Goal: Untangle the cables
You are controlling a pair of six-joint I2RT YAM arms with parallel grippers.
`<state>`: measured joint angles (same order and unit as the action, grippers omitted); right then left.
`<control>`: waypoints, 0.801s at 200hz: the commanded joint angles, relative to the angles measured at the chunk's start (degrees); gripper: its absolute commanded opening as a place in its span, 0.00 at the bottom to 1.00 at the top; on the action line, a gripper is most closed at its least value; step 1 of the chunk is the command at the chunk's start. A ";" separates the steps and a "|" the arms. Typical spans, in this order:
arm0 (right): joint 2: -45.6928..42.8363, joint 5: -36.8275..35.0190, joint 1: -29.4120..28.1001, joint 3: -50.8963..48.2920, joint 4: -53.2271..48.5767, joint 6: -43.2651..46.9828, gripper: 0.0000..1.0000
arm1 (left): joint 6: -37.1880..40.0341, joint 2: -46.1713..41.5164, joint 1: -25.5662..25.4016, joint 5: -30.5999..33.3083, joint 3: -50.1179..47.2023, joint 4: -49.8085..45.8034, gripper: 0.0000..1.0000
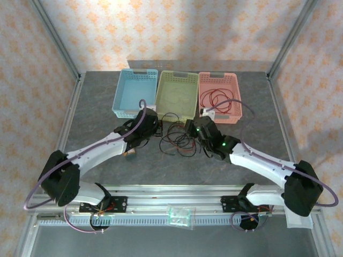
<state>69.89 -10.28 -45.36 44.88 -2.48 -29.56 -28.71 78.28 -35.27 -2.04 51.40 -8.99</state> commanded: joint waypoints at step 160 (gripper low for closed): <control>23.62 23.98 -0.96 3.16 19.54 -0.98 0.65 | 5.46 -17.17 -0.42 -6.15 5.03 2.93 0.00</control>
<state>91.53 11.29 -45.65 45.39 13.26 -29.04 -24.58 63.35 -35.27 -6.15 53.23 -6.98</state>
